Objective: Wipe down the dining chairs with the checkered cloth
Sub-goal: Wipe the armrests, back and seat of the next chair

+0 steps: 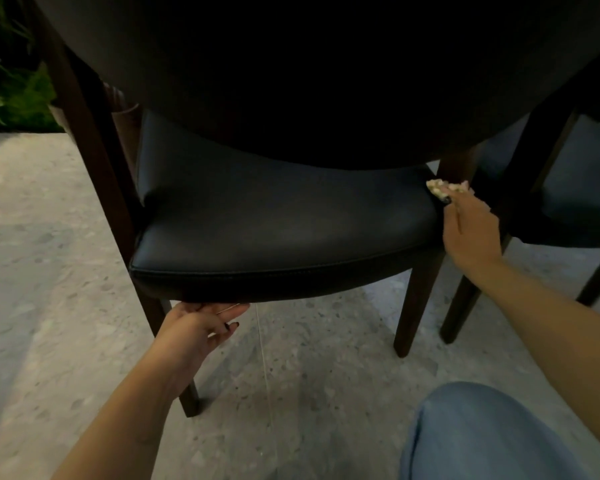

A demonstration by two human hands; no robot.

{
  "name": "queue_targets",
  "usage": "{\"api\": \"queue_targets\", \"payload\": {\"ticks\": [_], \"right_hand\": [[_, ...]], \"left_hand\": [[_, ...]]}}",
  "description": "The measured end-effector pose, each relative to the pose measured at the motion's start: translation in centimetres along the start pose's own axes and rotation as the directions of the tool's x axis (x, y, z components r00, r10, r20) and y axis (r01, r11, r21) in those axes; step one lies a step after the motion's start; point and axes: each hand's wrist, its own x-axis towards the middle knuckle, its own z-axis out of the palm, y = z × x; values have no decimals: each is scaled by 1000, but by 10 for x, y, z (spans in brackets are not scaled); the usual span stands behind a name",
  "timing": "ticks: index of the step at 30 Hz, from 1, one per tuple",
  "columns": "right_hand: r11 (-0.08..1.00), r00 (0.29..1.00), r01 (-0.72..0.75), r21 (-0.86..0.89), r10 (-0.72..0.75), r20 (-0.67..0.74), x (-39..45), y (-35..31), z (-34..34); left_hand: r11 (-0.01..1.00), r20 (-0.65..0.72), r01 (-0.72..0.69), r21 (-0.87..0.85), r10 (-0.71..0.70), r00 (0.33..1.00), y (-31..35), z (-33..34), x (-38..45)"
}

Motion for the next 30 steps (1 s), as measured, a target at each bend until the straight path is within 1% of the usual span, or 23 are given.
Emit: {"api": "queue_targets", "payload": {"ticks": [3,6,10,13,15,19,24,26,27,29,30], "right_hand": [[999,999,14,-42,-16,-36,-1,-2,-1],[999,998,27,-23,-28,-56,-12,-14,-3],[997,998,47,55,-44,-55,-39,-52,-5],[995,998,58,82,-55,-39,-61,-88,-7],[990,998,59,130,-59,-8,-74,-114,-5],[960,985,172,220,-172,-22,-96,-176,7],[905,946,301,299,-322,21,-106,-253,27],[869,905,362,338,-414,95,-108,-289,36],[837,867,409,363,-480,132,-110,-307,40],[768,760,526,366,-617,204,-115,-337,49],[736,709,594,325,-669,222,-117,-345,52]], "left_hand": [[1000,10,-3,2,3,1000,-2,-2,3],[1000,17,-14,1,14,1000,-4,-2,7],[999,-22,-32,17,32,999,-7,-1,8],[998,18,-41,37,40,999,-7,0,4],[998,57,-36,55,33,998,-6,-1,1],[993,121,-50,108,37,992,-5,-5,-2],[985,135,-67,159,46,990,-4,-5,-4],[985,98,-68,160,52,994,-5,-3,-6],[980,72,-84,181,72,995,-6,-3,-7],[947,37,-139,291,134,990,-4,-2,-12],[928,33,-158,336,156,987,-3,-2,-14]]}}
